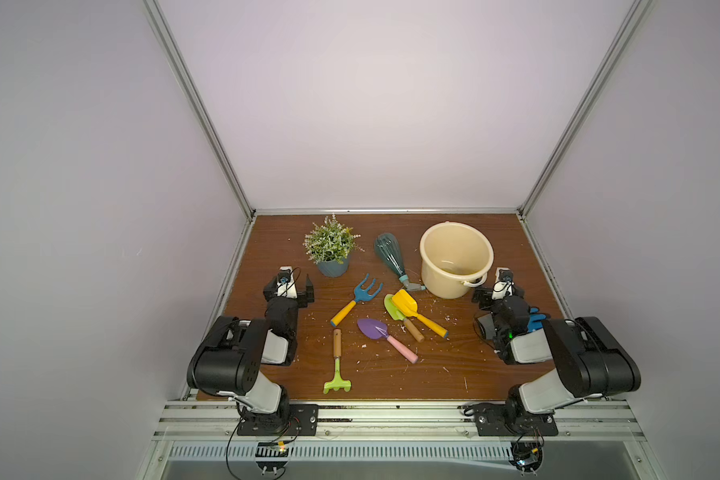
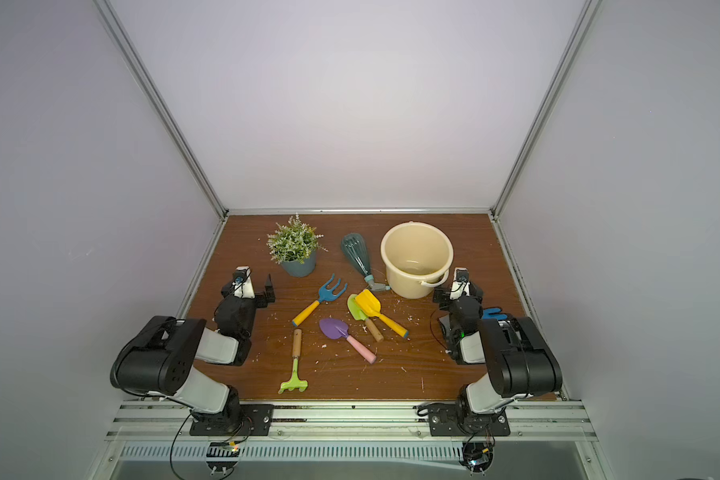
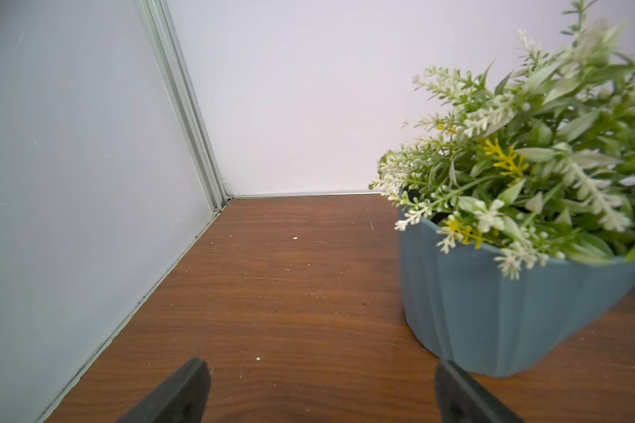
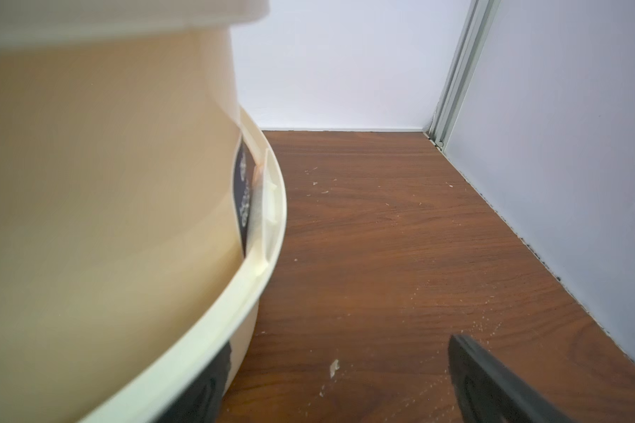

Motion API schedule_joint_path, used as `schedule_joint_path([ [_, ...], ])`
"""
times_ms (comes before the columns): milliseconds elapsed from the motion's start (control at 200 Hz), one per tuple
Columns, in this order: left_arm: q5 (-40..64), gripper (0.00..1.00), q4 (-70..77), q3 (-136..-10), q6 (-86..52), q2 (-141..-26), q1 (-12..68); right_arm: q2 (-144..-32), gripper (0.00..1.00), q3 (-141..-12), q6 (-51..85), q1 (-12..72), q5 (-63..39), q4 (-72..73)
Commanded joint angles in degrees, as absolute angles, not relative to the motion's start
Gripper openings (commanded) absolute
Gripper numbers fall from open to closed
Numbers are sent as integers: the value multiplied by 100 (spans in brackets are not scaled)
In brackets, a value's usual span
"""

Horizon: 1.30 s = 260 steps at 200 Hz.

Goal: Organize the gardening tools
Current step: Adjust the container at the center of the board.

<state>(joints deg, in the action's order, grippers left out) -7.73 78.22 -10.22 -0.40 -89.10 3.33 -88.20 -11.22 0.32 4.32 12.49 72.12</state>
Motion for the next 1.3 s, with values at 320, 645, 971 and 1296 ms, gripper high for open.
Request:
schedule_joint_path([
  [320,-688,100,7905,-1021,7,-8912,237,-8719,100,-1265,-2,426,1176,7311],
  [645,-995,100,7855,-1043,-256,-8906,123,-8718,100,-1266,-3,421,1178,7320],
  [971,-1165,100,7854,-1034,-312,-8846,132,-8652,99,-1278,73,423,1361,7344],
  [1296,-2013,100,6452,-1137,-857,-7034,124,-7260,100,-2642,1162,398,1680,4022],
])
